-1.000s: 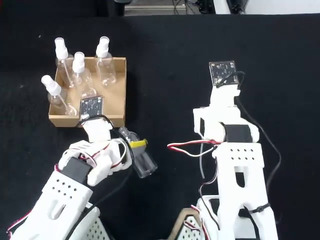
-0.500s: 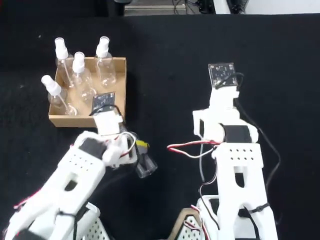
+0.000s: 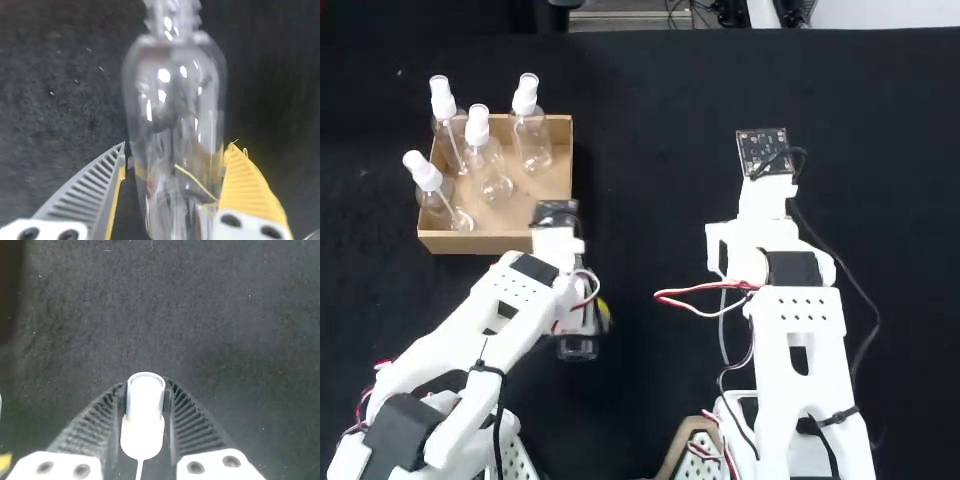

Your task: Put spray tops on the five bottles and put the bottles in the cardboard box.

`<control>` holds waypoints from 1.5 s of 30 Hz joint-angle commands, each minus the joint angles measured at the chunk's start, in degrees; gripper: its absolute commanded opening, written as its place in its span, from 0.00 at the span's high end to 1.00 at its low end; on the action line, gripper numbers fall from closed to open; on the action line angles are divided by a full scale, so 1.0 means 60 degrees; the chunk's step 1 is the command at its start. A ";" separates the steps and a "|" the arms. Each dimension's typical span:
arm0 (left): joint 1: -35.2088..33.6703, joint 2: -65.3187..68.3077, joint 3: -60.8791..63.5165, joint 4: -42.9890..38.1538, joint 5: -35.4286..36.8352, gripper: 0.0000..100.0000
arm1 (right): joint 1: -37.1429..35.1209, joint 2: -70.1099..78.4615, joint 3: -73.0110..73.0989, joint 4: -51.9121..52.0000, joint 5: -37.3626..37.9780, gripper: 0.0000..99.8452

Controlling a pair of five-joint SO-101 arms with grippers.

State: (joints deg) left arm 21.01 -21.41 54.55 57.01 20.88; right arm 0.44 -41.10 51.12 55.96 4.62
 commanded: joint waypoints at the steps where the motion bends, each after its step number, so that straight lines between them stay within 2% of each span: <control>1: -0.0403 0.0015 -0.0476 0.0733 -0.3502 0.72 | -0.0103 -0.0403 -0.0037 -0.0249 -0.0073 0.99; 4: -0.0945 0.0015 -0.0491 0.0615 -0.4864 0.82 | -0.0103 -0.0403 -0.0037 -0.0249 -0.0073 0.99; 7: -0.1546 0.0015 -0.0491 0.0366 -0.5099 0.99 | -0.0103 -0.0403 -0.0037 -0.0249 -0.0073 0.99; 9: -0.1795 0.0015 -0.0418 0.0513 -0.5187 0.93 | -0.0103 -0.0403 -0.0022 -0.0249 -0.0073 0.99; 11: -0.1897 0.0015 -0.0462 0.1084 -0.5641 0.97 | -0.0117 -0.0403 0.0037 -0.0264 -0.0073 0.99; 16: -0.1941 0.0015 -0.0462 0.2168 -0.8806 0.94 | -0.0132 -0.0403 0.0168 -0.0469 -0.0073 0.99; 18: -0.1941 0.0029 -0.0476 0.2198 -0.9348 0.90 | -0.0132 -0.0403 0.0212 -0.0469 -0.0073 0.99; 22: -0.1941 0.0015 -0.0476 0.2212 -0.9363 0.73 | -0.0132 -0.0403 0.0227 -0.0454 -0.0073 0.99; 24: -0.1941 0.0015 -0.0491 0.2139 -0.9363 0.68 | -0.0132 -0.0403 0.0227 -0.0454 -0.0073 0.99; 35: -0.1810 0.0132 -0.1531 0.2095 -0.9333 0.71 | -0.0132 -0.0403 0.0227 -0.0469 -0.0073 0.99; 38: -0.1736 0.0132 -0.1150 0.1465 -0.9099 0.71 | -0.0132 -0.0403 0.0212 -0.0469 -0.0073 0.99; 42: -0.1516 0.0117 -0.0388 -0.0059 -0.8571 0.71 | -0.0132 -0.0403 0.0212 -0.0469 -0.0073 0.99; 45: -0.1473 0.0015 -0.0242 -0.0147 -0.8381 0.72 | -0.0132 -0.0403 0.0227 -0.0454 -0.0073 0.99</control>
State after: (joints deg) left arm 11.25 -20.62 53.05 58.42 -31.69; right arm 0.53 -41.10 52.88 54.55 4.53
